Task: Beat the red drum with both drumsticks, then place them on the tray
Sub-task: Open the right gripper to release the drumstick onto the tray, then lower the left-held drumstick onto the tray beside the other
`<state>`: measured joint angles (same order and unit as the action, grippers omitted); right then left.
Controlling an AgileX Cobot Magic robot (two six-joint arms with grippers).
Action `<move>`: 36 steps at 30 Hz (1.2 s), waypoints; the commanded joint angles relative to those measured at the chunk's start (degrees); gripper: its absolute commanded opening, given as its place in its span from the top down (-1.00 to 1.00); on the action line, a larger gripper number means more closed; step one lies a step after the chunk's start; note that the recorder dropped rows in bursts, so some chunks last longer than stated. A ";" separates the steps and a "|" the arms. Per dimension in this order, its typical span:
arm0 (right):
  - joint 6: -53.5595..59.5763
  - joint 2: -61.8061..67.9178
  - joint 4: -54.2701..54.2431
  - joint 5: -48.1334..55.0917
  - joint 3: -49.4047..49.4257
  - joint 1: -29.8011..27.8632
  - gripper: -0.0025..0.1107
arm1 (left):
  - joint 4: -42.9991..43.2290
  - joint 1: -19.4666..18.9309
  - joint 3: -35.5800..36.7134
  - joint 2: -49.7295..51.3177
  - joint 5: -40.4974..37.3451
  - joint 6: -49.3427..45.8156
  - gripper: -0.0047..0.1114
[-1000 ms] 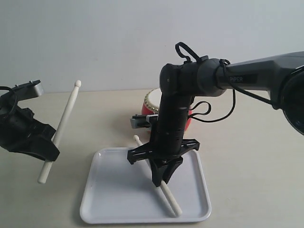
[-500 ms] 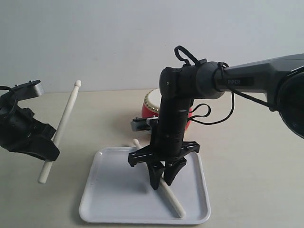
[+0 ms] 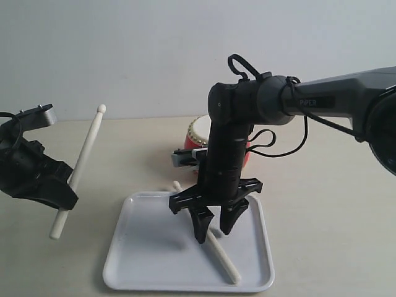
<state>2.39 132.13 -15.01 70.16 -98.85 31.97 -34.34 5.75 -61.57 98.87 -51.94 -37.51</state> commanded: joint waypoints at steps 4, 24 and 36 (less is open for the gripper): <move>-0.38 -4.87 0.41 -0.20 -0.38 -0.16 0.05 | -0.58 -0.06 0.09 -0.62 -0.83 0.48 0.92; -2.94 -34.30 7.08 -9.28 21.62 -0.02 0.05 | -22.48 0.74 15.30 -11.16 1.50 2.29 0.92; -2.04 -43.60 12.43 -13.56 34.48 -0.02 0.05 | -30.11 21.00 21.54 -16.85 25.45 24.24 0.92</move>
<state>0.00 90.38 -4.25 57.80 -66.24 31.97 -63.97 21.40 -40.39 82.57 -33.82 -19.21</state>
